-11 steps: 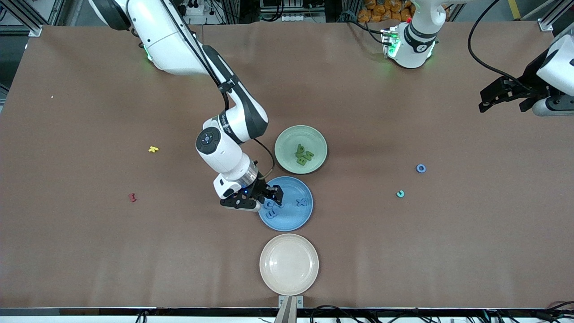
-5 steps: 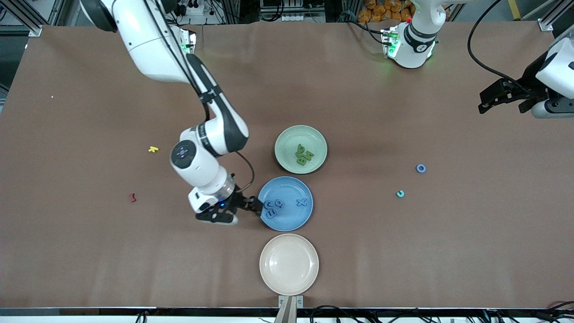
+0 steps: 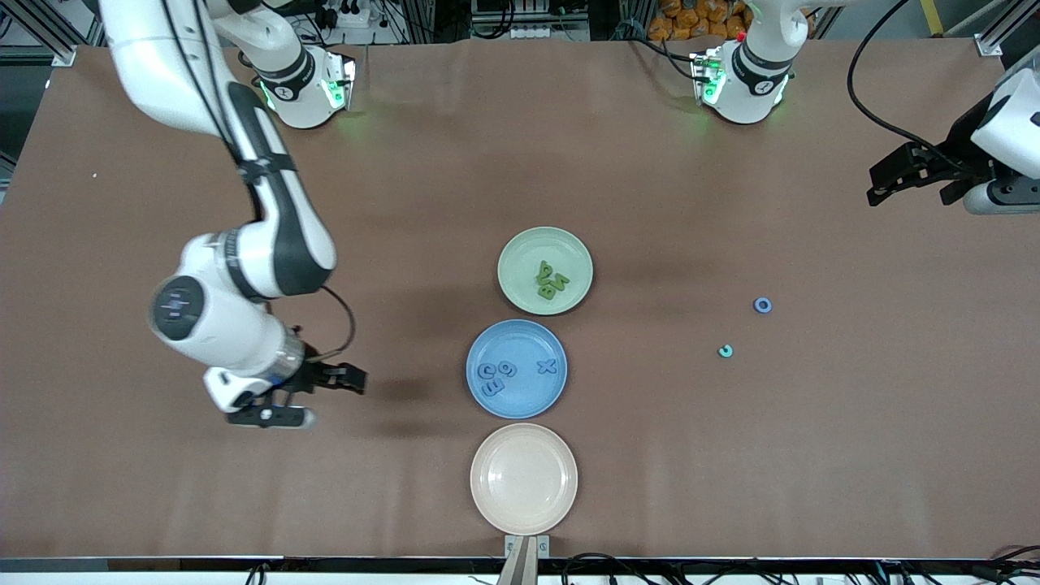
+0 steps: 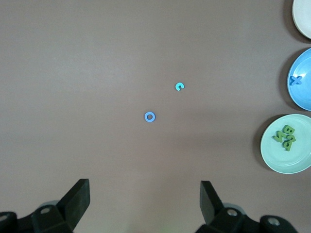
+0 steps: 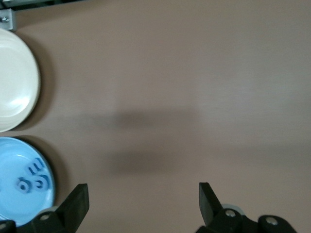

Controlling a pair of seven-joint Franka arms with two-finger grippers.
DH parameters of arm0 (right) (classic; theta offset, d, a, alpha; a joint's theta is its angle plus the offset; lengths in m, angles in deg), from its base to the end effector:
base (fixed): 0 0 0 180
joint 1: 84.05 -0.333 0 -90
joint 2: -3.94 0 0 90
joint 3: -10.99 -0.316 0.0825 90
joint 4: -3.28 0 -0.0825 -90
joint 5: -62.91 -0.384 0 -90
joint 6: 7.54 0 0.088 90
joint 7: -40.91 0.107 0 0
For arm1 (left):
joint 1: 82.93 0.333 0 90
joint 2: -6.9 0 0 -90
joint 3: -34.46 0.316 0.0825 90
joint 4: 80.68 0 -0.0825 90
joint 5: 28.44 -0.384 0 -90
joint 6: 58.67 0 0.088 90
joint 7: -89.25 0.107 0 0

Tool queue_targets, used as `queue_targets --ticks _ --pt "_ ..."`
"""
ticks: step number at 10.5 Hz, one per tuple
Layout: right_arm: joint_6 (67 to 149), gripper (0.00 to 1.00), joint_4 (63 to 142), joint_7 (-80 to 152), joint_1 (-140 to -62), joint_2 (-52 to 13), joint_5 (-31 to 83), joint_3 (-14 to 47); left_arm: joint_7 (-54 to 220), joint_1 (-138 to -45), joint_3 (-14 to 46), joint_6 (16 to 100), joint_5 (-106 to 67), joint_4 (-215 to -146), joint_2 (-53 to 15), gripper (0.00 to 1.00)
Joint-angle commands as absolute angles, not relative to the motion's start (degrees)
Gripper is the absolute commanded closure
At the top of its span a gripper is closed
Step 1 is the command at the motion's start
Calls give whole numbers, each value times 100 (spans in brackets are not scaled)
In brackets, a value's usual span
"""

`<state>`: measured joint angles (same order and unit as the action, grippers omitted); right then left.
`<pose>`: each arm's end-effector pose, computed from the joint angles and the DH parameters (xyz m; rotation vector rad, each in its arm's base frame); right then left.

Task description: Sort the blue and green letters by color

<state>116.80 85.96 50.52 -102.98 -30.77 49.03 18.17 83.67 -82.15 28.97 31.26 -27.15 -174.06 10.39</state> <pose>0.7064 0.1741 0.3498 -2.9769 0.0897 -0.1480 0.5330 -0.0480 0.6296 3.1248 0.0239 -0.0017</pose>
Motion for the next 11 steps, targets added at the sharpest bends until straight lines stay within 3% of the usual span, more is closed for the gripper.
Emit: queue_targets --ticks 1,6,11 --pt "11061 0 8984 4515 -9638 -2350 5656 1705 8389 -8205 2901 3072 -2651 -17384 1059 0" --pt "10971 0 10021 3362 -8539 -1111 6377 1714 8389 -8205 2892 3072 -2651 -17323 1060 0" --pt "9936 0 9987 3415 -8467 -249 6458 1863 8389 -8205 2892 3072 -2651 -17305 1042 0"
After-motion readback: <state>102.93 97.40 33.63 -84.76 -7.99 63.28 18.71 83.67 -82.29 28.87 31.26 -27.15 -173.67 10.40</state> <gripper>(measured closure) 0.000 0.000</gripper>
